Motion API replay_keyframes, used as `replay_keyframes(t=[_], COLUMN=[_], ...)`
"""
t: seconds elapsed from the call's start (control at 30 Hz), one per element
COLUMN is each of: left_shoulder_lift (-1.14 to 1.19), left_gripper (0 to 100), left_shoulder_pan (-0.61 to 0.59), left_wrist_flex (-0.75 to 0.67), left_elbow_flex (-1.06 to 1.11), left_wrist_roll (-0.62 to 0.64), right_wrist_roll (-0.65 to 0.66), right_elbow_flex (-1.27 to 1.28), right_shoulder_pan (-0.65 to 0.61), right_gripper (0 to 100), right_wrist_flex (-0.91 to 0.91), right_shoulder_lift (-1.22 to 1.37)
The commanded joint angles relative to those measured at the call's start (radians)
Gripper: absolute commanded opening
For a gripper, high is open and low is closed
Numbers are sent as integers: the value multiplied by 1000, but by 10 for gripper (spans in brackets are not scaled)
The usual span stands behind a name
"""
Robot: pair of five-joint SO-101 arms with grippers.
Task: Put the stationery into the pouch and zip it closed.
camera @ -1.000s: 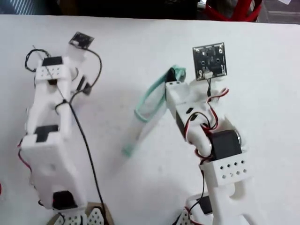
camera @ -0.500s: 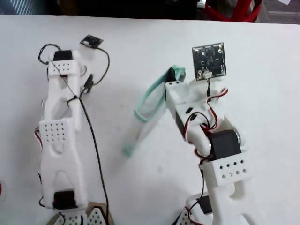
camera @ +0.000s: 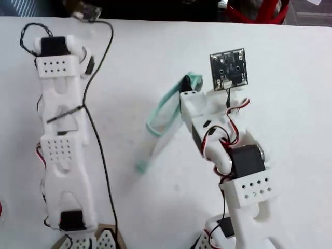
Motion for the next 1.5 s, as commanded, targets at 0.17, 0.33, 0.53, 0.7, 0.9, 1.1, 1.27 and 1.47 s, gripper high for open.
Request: replay_keyframes(t=[0.17,0.33,0.53,0.7,0.9,1.1,1.27,1.47], left_shoulder_lift=[-645,-966,-1262,-1445,-1791,-2075,-2051,-1834], left_gripper=[23,23,23,24,24,24,24,24], left_shoulder_pan=[130,193,332,415,570,607,611,694], left_wrist_flex=[0,-2,-37,-83,-379,-1085,-1378,-1448], left_elbow_flex=[414,559,706,855,1178,1737,1843,1801], left_wrist_roll=[32,54,138,293,433,439,443,439], right_wrist_roll=[2,2,2,2,2,2,2,2], right_elbow_flex=[46,46,46,46,46,46,46,46], right_shoulder_pan=[-16,-16,-16,-16,-16,-16,-16,-15], right_gripper=[240,240,240,240,240,240,240,240], right_wrist_flex=[-16,-15,-13,-13,-13,-13,-15,-16], right_shoulder_lift=[22,22,22,22,22,22,22,22])
